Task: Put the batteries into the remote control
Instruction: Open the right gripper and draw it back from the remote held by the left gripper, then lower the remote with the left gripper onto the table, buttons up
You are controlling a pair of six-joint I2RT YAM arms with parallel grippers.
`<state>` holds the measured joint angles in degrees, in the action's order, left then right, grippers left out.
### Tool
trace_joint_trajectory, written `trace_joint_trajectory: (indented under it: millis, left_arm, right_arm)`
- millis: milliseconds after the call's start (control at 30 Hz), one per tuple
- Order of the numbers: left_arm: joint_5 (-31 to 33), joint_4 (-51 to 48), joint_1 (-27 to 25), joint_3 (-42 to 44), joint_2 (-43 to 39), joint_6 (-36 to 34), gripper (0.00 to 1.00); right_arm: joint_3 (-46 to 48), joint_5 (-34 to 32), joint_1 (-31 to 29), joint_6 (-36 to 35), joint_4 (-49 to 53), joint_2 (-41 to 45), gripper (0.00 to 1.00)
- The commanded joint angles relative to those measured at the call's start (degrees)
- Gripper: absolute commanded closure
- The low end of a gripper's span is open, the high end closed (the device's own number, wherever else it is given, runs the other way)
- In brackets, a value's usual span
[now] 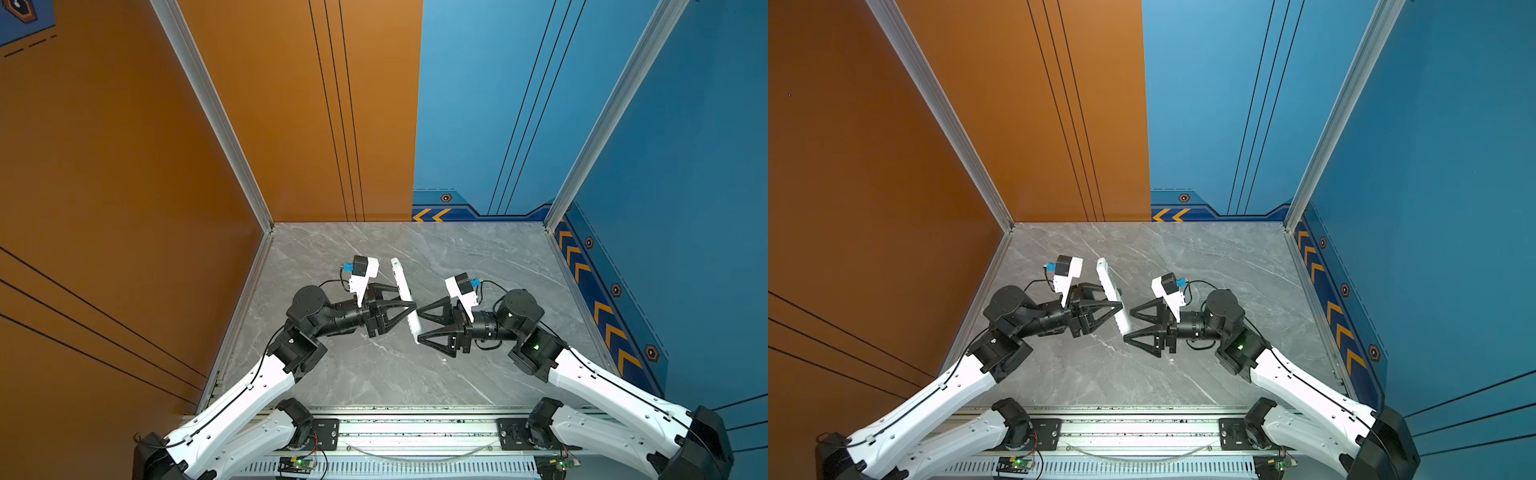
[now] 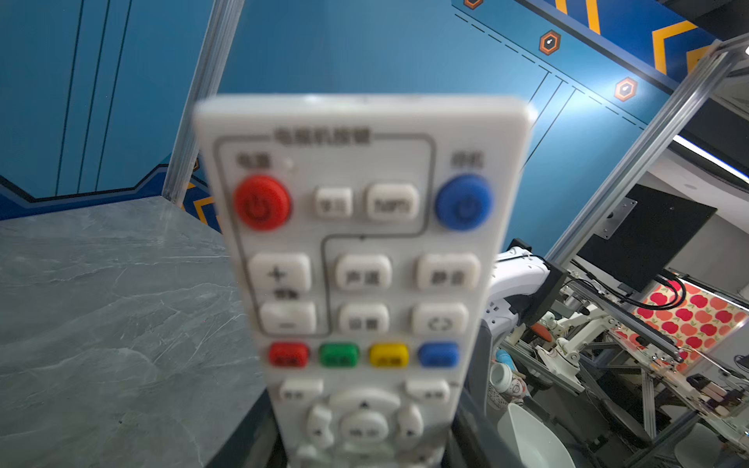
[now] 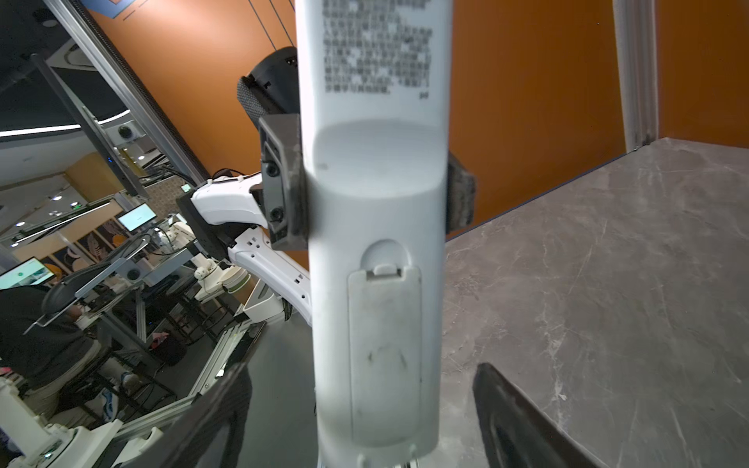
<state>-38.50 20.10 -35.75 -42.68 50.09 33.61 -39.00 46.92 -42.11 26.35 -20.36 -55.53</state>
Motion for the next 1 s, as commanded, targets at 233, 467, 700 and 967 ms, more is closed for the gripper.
trace_joint_trajectory:
  millis: [233, 467, 700, 967]
  left_arm:
    - [19.9, -29.98, 1.77, -10.3, -2.91, -8.81, 0.9]
    - [27.33, -48.54, 2.35, -15.97, -2.09, -10.21, 0.9]
    - [31.88, -60.77, 3.47, -21.0, 2.11, -10.93, 0.9]
    - [33.03, -66.72, 5.11, -22.01, 8.04, -10.86, 0.9]
  right_arm:
    - [-6.45, -6.75, 1.46, -12.37, 24.02, 2.19, 0.0]
    - [-7.57, -11.88, 4.3, -15.08, 30.42, 3.37, 0.0]
    - [-6.0, -17.72, 4.29, -16.5, 32.82, 4.5, 0.0]
    - [-6.39, -25.68, 4.36, -18.62, 38.1, 2.9, 0.0]
